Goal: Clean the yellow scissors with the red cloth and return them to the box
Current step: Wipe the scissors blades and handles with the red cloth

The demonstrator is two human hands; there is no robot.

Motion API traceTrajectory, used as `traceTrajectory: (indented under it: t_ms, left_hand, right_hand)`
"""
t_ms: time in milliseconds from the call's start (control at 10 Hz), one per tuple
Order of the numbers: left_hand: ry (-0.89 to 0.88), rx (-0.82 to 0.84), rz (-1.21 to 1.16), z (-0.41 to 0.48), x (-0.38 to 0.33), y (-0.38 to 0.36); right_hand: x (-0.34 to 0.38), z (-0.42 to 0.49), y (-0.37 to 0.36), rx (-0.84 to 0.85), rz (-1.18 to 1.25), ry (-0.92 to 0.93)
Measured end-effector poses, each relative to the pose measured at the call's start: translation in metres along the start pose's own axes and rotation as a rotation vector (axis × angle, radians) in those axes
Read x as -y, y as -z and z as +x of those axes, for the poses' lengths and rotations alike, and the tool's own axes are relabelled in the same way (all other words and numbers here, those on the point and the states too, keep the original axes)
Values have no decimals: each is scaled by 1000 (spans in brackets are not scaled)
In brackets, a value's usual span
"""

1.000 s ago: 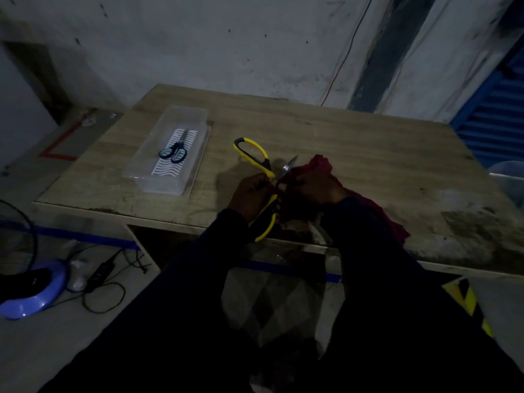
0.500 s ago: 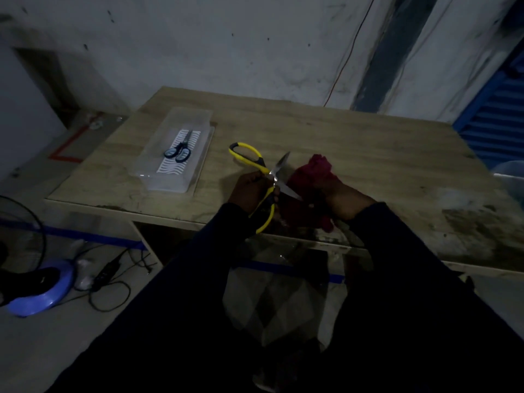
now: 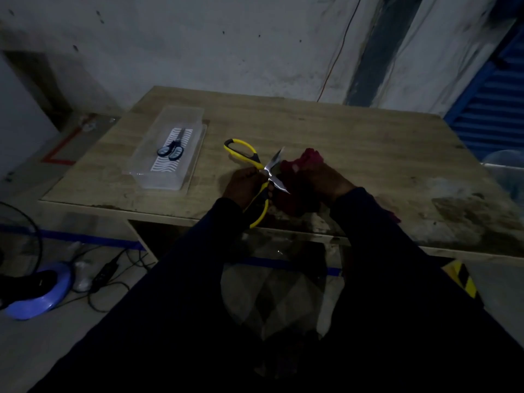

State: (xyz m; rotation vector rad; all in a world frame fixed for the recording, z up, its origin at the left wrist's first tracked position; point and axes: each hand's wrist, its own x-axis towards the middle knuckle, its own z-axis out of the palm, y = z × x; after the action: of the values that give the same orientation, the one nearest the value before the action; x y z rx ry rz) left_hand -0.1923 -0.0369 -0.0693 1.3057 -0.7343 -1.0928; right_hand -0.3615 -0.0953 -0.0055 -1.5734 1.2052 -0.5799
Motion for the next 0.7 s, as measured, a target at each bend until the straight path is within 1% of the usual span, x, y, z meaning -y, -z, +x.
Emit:
traceTrajectory:
  t_ms: [100,200,300,400,500,600,700]
  left_hand:
    - [-10,-6,3,-3,-1,-1]
    - [-22,9,16,-1,-2,-3]
    - [-27,38,-19,-1,0,-4]
    - [-3,61,-95,-2,1,-5]
    - [-3,87,-81,-2,2,-4]
    - [7,143,-93,-3,0,-2]
    - [-1,129,-124,-4,-3,0]
  right_hand:
    - [5,-4,-12,68,-93,93]
    - [-1,1,-25,89,-248,143]
    - [-3,4,-29,26,-522,202]
    - [-8,3,-27,38,-601,253]
    - [-15,3,-12,207,-522,264]
    - [-26,3,-1,217,-397,130]
    - [-21,10,17,-1,-306,73]
